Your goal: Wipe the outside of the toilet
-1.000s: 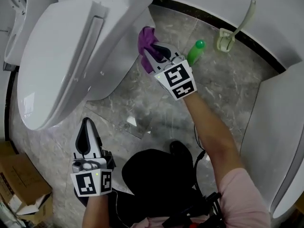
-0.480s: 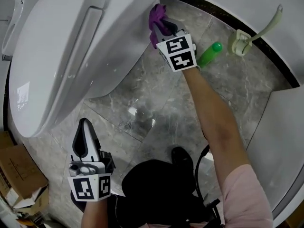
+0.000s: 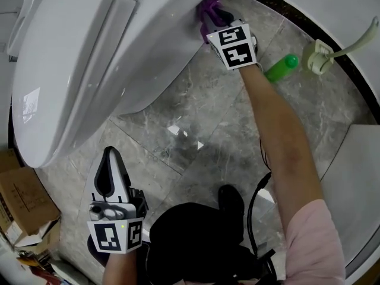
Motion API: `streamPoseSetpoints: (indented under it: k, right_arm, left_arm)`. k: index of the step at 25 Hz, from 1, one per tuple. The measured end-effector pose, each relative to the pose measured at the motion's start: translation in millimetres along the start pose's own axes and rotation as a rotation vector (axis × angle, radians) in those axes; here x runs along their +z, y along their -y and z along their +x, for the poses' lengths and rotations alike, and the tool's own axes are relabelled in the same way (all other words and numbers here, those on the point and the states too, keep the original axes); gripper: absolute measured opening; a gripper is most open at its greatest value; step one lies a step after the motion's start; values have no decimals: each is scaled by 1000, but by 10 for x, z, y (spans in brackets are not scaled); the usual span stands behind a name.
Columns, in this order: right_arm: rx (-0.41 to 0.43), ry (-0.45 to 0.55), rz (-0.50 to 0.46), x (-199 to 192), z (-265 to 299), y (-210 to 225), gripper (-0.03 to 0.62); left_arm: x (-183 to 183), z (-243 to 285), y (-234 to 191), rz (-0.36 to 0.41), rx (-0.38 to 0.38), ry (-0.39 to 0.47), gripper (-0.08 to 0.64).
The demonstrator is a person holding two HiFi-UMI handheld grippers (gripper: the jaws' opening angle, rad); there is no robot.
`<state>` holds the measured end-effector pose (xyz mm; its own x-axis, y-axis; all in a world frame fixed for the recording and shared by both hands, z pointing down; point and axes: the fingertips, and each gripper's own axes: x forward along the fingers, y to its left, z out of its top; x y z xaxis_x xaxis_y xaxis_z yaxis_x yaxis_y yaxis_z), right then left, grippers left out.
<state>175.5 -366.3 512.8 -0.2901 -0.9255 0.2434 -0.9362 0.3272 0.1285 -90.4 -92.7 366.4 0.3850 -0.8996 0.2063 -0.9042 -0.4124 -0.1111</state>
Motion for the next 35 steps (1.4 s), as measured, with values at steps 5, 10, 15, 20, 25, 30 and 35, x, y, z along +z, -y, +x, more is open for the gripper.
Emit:
streamPoseSetpoints:
  k: [5, 10, 15, 20, 25, 30, 35]
  right_arm:
    - [37, 15, -14, 27, 116, -129, 64]
    - [51, 25, -27, 26, 224, -190, 64]
    - [77, 37, -22, 4, 232, -205, 64]
    - [105, 48, -25, -12, 238, -269, 64]
    - [112, 55, -19, -3, 247, -338, 64]
    - [127, 55, -14, -34, 226, -475, 63]
    - [150, 53, -5, -50, 182, -632, 63]
  left_arm:
    - [-50, -36, -40, -7, 26, 0, 6]
    - [-366, -57, -246, -14, 123, -32, 6]
    - [-800, 37, -352, -52, 183, -37, 6]
    - [-1018, 276, -377, -48, 208, -35, 5]
    - [-1053, 373, -423, -104, 231, -20, 5]
    - [-1076, 405, -411, -94, 216, -22, 6]
    - [-1102, 374, -416, -115, 216, -24, 6]
